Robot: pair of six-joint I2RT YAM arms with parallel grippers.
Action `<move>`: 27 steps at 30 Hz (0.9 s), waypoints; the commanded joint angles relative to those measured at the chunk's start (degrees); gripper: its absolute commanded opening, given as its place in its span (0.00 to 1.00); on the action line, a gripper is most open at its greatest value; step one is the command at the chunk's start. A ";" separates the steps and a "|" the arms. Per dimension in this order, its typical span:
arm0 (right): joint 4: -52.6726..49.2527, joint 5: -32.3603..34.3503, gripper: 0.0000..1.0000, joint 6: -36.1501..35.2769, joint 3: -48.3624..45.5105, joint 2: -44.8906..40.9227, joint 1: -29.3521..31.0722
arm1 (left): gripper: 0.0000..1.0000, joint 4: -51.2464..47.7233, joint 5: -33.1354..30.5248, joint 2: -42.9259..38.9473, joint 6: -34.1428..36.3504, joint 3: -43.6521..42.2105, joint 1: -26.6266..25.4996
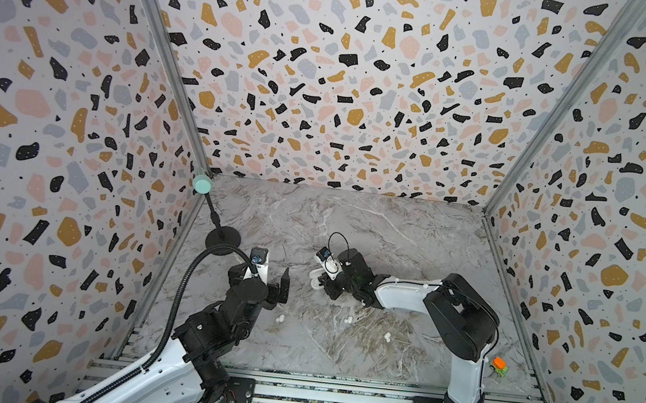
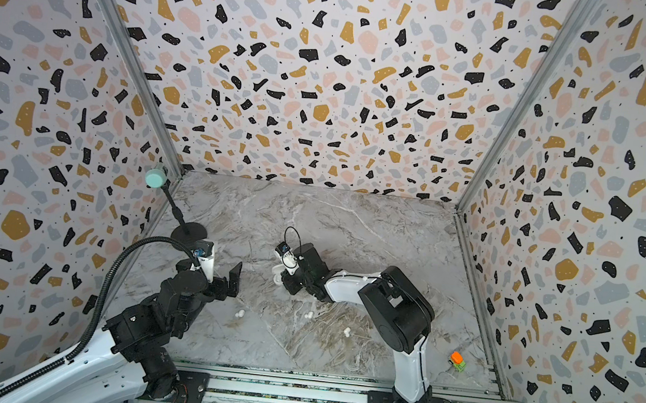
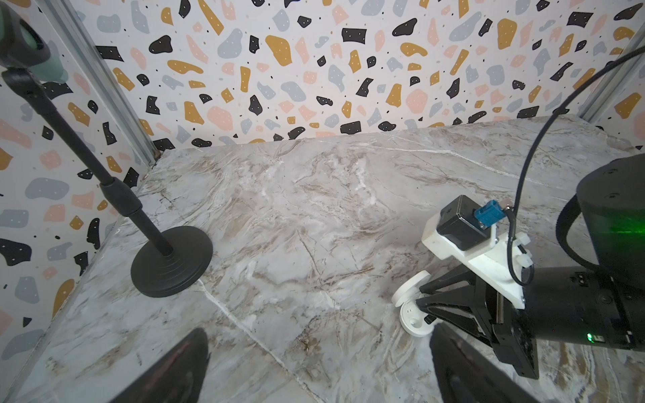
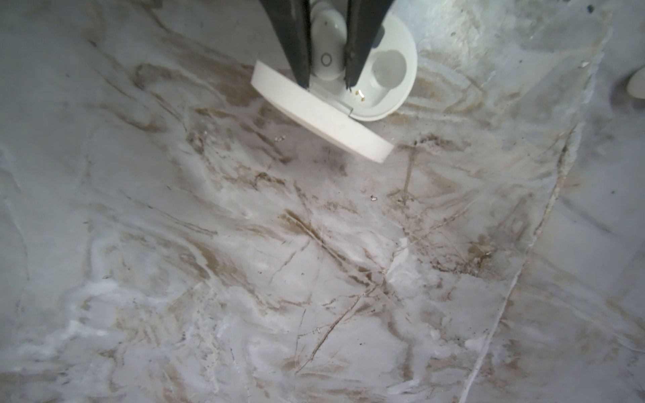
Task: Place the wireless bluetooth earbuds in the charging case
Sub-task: 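Lower the held earbud into a slot of the open case, then open the right gripper to release the earbud into the case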
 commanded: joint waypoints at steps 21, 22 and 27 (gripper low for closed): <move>2.07 1.34 0.40 2.51 -3.96 -4.57 -0.11 | 1.00 2.32 1.80 0.68 1.07 0.12 0.29; 2.28 1.21 0.41 2.83 -4.30 -5.02 -0.11 | 1.00 2.32 1.84 0.81 1.08 0.12 0.29; 2.70 -0.14 0.50 4.62 -6.22 -7.94 -0.16 | 1.00 2.32 2.22 1.15 1.09 0.19 0.29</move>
